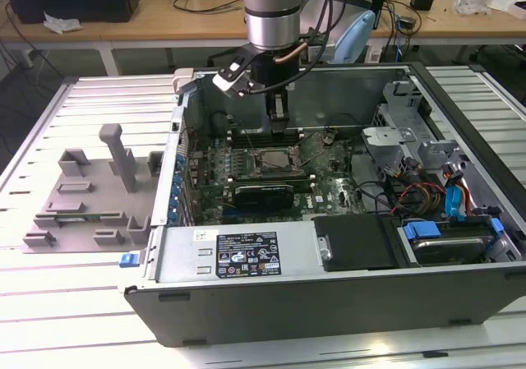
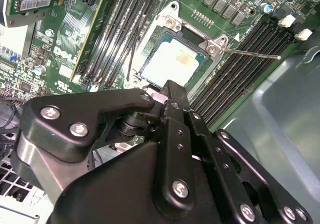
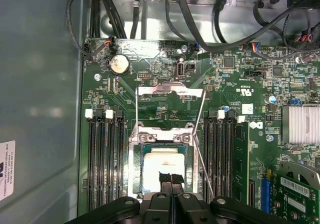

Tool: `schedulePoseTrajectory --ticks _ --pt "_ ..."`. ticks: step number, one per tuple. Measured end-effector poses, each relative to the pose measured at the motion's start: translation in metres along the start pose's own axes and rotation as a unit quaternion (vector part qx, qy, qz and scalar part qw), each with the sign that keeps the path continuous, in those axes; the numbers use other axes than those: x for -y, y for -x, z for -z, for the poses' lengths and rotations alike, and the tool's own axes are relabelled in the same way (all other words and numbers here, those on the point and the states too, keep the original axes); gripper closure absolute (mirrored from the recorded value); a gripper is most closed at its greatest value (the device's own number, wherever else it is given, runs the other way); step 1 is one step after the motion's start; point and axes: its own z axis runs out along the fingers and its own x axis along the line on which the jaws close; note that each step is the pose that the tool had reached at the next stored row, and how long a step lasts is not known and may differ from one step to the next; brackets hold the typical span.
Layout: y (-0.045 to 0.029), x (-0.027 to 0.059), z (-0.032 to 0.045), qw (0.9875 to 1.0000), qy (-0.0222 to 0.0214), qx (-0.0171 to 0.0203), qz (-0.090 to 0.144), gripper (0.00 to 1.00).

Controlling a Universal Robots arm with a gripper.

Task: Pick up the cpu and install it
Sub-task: 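Close the cpu cover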

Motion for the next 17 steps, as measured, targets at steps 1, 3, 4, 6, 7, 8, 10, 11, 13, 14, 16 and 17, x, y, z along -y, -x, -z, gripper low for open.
schedulePoseTrajectory --ticks 1,3,4,6,7,8,10,11,13,14,16,17 --pt "0.0000 0.0000 0.0001 1.0000 0.0000 0.0000 0.000 0.89" --pt "0.0001 0.0000 0.0013 1.0000 -0.0002 0.0002 0.000 0.89" --pt "0.0002 -0.0001 0.0022 1.0000 -0.0001 0.0001 0.000 0.89" --pt "0.0004 -0.0004 0.0072 1.0000 0.0000 0.0000 0.000 0.89" --pt "0.0005 -0.0006 0.0097 1.0000 0.0000 0.0000 0.000 0.89" --pt "0.0006 -0.0007 0.0119 1.0000 0.0000 0.0000 0.000 0.89" --pt "0.0012 -0.0014 0.0226 1.0000 0.0000 0.0000 0.000 0.89" --pt "0.0012 -0.0014 0.0226 1.0000 0.0000 -0.0001 0.000 0.89" --pt "0.0012 -0.0014 0.0228 1.0000 0.0000 -0.0001 0.000 0.89" --pt "0.0012 -0.0014 0.0229 1.0000 0.0000 0.0000 0.000 0.89" --pt "0.0012 -0.0014 0.0229 1.0000 0.0000 0.0000 0.000 0.89" --pt "0.0013 -0.0019 0.0230 1.0000 0.0000 0.0000 0.000 0.89"
